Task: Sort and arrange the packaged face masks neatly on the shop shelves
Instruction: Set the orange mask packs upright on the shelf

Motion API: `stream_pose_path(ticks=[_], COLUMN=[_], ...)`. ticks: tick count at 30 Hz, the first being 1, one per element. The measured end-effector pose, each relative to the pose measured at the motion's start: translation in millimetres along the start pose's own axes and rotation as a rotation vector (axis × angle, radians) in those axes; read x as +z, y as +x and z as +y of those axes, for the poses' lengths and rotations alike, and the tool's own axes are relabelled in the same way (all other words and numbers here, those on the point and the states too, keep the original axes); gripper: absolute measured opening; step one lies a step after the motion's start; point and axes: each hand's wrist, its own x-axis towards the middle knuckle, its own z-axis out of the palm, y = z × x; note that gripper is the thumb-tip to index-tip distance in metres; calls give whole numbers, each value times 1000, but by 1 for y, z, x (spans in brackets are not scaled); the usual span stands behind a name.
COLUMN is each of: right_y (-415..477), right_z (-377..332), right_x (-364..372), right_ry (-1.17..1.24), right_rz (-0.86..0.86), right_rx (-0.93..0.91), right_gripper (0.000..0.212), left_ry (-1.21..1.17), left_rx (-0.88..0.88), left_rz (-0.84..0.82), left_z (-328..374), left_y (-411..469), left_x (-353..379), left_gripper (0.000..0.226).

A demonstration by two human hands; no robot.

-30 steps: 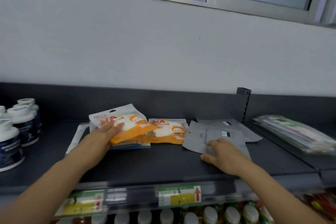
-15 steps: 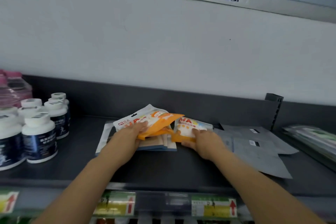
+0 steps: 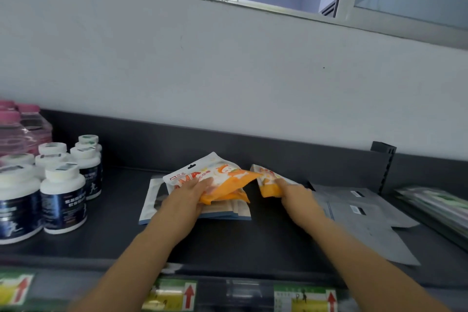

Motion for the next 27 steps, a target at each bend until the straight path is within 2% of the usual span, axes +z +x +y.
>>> stream_pose_path(ticks=[4, 7, 10, 16, 20, 23, 27], right_y=[-6, -9, -16, -47, -70, -95, -129], right_z=[5, 5, 4, 27, 58, 86, 134], right_x=[-9, -18, -30, -61, -75, -83, -96], right_ry=[434, 529, 578, 355, 201, 78, -49], right_rz=[222, 370, 444, 517, 541, 517, 539], right_rx=[50, 31, -1, -181, -159, -161, -153], right_gripper=[33, 38, 40, 40, 43, 47, 65], left_ry=[-2, -30, -60, -36, 14, -42, -139], left_rx=[3, 1, 35, 82, 190, 260, 372], left_rz=[18, 67, 117, 237, 359, 432, 405], left_z=[0, -1, -5, 5, 20, 59, 127], left_y=[3, 4, 6, 3, 1, 2, -3], left_x=[1, 1, 2, -13, -22, -26, -8], left_gripper=[55, 54, 51, 58, 73, 62, 59])
